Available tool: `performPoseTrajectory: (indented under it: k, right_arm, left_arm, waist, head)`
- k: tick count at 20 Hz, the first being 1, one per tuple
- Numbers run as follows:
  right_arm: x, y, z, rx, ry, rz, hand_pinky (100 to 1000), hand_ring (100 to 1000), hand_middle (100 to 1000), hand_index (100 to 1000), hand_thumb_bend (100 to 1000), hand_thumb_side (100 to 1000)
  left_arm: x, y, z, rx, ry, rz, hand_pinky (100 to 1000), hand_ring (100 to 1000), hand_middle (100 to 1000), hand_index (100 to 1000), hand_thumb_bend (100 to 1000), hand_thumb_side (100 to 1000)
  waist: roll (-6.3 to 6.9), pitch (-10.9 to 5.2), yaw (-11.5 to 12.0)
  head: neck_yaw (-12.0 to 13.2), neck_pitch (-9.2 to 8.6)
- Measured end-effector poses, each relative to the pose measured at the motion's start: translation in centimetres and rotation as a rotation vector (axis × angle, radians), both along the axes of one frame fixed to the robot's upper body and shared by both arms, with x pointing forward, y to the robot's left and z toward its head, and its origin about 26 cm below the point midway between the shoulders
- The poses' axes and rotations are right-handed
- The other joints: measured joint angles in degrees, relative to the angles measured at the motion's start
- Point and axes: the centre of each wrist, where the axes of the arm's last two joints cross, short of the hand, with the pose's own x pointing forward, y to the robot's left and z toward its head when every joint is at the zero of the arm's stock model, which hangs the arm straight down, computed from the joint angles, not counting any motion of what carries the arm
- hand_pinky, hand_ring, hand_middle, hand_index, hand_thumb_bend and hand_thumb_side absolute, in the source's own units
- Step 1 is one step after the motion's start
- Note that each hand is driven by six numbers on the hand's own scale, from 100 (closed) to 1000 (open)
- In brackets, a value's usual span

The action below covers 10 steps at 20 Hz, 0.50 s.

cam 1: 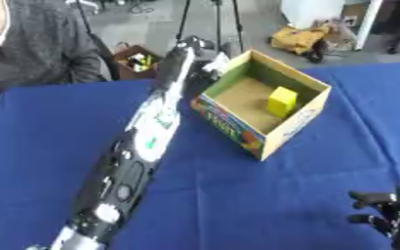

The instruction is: Pick up objects on the table and place them in the box.

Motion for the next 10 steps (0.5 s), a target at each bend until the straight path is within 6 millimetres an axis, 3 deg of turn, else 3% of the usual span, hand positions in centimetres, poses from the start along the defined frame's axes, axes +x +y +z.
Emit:
performPoseTrajectory:
  k: [6, 7, 8, 10]
  right_arm:
    - [0.0, -0.4, -0.2, 0.006, 0.002, -0.029, 659, 900, 573, 662, 100, 982]
    - [0.0, -0.5, -0.2, 0.008, 0.0, -0.034, 659, 900, 573, 662, 100, 985]
    - [0.0, -0.6, -0.1, 0.009, -0.002, -0.038, 659, 901, 573, 662, 100, 980]
    - [0.0, -0.7, -0.1, 0.012, -0.005, -0.047, 659, 901, 573, 662, 100, 978]
  left_arm:
    - [-4.4, 3.8, -3.2, -0.244, 0.088, -0.089, 717, 653, 628, 711, 218, 1000]
    - [-4.9, 4.3, -3.8, -0.276, 0.107, -0.086, 714, 649, 624, 709, 100, 1000]
    - [-5.4, 4.7, -4.5, -0.302, 0.126, -0.081, 714, 648, 623, 707, 198, 1000]
    - [-6.3, 5.4, -5.9, -0.353, 0.165, -0.073, 709, 640, 616, 701, 199, 1000]
  waist:
    - [-0.99, -0.75, 3.19]
    - [-1.05, -0.83, 3.2]
    - [-1.08, -0.88, 3.2]
    - [-1.2, -0.91, 3.4]
  head:
    - [-1.57, 0.59]
    - [-1.64, 0.66]
    - [-1.7, 0.68]
    - [-1.86, 0.73]
